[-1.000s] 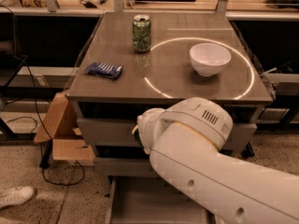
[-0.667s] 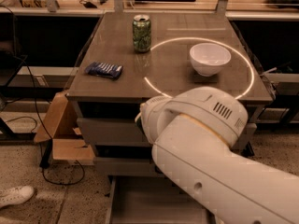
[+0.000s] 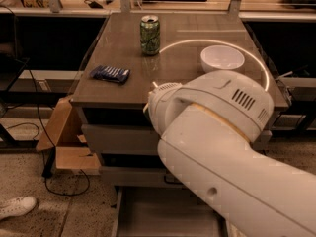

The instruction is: Pick sponge from bottom drawer and place on counter

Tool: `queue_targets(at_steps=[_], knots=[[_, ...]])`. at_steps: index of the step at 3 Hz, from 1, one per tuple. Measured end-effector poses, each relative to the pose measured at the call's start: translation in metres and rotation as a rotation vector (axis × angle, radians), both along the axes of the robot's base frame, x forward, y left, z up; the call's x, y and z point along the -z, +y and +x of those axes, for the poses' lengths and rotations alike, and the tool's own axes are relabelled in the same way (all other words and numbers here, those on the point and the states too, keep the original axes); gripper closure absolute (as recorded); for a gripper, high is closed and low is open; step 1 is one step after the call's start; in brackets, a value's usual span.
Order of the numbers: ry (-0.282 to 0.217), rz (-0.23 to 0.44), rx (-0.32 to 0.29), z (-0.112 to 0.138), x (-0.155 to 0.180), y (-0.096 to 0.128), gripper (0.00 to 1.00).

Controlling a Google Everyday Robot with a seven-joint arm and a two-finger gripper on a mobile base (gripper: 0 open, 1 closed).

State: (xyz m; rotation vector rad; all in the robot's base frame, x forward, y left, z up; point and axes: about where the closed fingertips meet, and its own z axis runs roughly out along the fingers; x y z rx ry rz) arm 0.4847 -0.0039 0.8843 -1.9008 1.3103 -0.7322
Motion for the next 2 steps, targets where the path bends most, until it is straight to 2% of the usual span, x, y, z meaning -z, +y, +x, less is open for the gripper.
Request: queue_targets(at_steps=[1,2], knots=[[-0.019,0.004,-0.017,0.014,-0.008,0.000,1.00],[-0.027,-0.020,-0.048,0.047,-0.022,0.002,1.00]])
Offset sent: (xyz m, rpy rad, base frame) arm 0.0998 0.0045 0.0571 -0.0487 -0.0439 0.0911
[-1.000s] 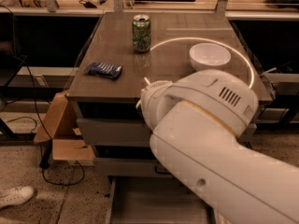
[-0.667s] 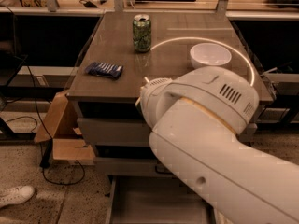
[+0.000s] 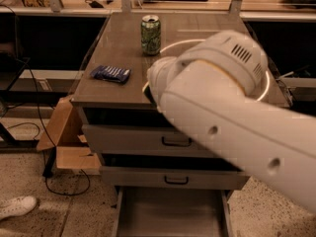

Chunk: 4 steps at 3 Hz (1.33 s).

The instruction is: Pick sponge from bottom drawer and place on counter

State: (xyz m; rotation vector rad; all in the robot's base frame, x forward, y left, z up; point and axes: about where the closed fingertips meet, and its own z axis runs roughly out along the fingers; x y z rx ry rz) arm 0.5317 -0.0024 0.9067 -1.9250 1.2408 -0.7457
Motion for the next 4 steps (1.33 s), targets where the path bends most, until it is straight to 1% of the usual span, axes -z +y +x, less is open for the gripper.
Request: queue_targets(at_steps=[1,2,3,4], knots=[[-0.016,-0.049,-0.063,0.025,-0.018,0.014,1.00],[-0.011,-0.052,-0.060,0.027,-0.018,0.012,1.00],[0.048,-0.103,-0.031,0.048,-0.011,-0.016,1.00],[0.131,-0.207,-0.018,0.077,0.002,-0.038,1.00]])
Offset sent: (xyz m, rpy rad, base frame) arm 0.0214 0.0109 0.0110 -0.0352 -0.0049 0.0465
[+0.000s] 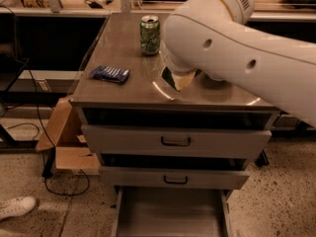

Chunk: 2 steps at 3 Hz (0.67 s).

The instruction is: Pick sponge from bottom drawer and place on counter

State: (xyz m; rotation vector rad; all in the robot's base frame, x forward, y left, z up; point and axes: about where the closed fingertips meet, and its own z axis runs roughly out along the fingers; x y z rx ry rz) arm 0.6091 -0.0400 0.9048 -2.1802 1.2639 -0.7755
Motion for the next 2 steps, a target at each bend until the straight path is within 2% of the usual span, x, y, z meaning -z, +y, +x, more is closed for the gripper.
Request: queue_targets(at_steps=[1,2], knots=[[0.032,-0.068,-0.017,0.010,0.007,-0.001,1.00],[0.046,-0.135,-0.076,0.014,0.014,0.014,1.00]])
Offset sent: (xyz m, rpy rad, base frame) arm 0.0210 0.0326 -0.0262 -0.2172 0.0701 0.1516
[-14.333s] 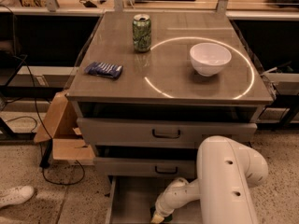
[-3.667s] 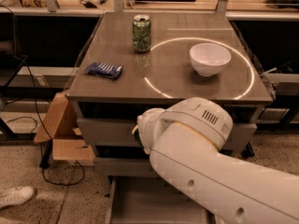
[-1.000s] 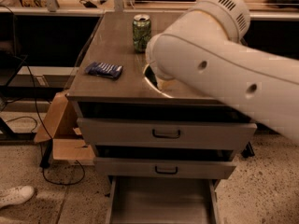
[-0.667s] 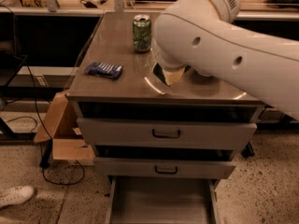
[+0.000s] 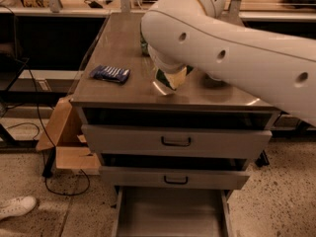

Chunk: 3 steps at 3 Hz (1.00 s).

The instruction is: Pick sponge from bottom drawer and place on counter

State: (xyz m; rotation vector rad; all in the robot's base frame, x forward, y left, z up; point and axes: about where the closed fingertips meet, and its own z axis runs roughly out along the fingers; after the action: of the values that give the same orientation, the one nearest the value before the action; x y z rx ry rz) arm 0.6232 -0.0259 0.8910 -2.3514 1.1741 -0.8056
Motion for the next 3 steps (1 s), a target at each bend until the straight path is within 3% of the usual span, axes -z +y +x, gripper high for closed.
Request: queue_targets(at_steps=[1,3], knots=[[-0.012,-0.107,-0.103,0.002,0.003,0.027,1.00],[-0.032,-0.205,-0.183,0.010,0.005,0.051,1.00]])
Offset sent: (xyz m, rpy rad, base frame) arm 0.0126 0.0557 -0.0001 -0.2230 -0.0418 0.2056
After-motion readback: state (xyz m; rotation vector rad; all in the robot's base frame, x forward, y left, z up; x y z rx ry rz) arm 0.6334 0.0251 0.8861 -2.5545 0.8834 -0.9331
